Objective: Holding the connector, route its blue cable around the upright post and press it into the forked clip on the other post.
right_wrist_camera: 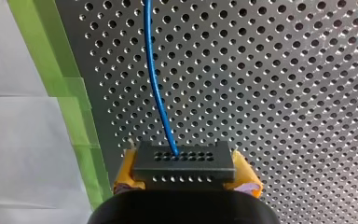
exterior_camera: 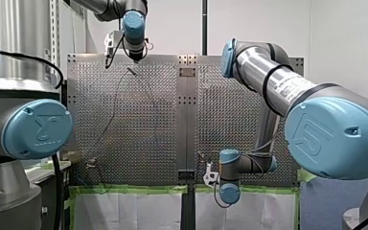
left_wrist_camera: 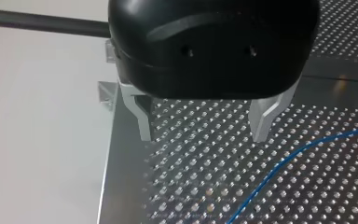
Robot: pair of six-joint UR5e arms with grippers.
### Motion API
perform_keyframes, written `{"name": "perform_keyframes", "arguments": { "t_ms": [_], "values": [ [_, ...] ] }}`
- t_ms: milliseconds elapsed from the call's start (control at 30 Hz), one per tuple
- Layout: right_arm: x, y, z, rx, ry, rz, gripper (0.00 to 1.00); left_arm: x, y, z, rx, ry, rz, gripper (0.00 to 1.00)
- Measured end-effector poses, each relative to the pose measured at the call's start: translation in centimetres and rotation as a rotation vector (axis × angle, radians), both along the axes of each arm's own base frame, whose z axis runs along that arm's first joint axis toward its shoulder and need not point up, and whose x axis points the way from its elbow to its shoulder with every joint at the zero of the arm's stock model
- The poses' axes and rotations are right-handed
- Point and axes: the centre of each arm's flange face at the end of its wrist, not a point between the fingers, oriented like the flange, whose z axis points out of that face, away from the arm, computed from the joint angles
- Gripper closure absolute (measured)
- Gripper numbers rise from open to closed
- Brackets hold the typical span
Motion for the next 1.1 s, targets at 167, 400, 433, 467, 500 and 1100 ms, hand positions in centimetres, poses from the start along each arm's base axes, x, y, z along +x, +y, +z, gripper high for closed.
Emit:
{"name": "perform_keyframes", "arguments": {
  "t_ms": [167, 400, 433, 467, 500, 1100],
  "values": [
    [-0.1, 0.0, -0.1, 0.006, 0.004, -0.001, 1.0, 0.4, -1.9, -1.5, 0.045, 0.003, -0.005, 0.0],
    [-0.1, -0.2, 0.0, 0.007, 0.005, -0.002, 1.0, 0.5, -4.3, -3.1, 0.099, -0.003, -0.011, 0.0],
    [0.1, -0.3, 0.0, 0.005, 0.003, -0.001, 1.0, 0.6, -4.5, -3.4, 0.107, -0.002, -0.009, 0.0],
    [0.2, -0.3, 0.1, 0.004, 0.003, 0.001, 1.0, 0.8, -4.8, -3.8, 0.119, -0.001, -0.003, 0.0],
    [0.2, -0.3, 0.1, 0.003, 0.002, 0.002, 1.0, 1.0, -4.9, -4.1, 0.127, 0.001, 0.003, 0.0],
    [0.6, -0.2, 0.2, 0.003, 0.002, 0.011, 1.0, 7.1, -3.4, -6.4, 0.147, -0.061, 0.11, 0.0]
  ]
}}
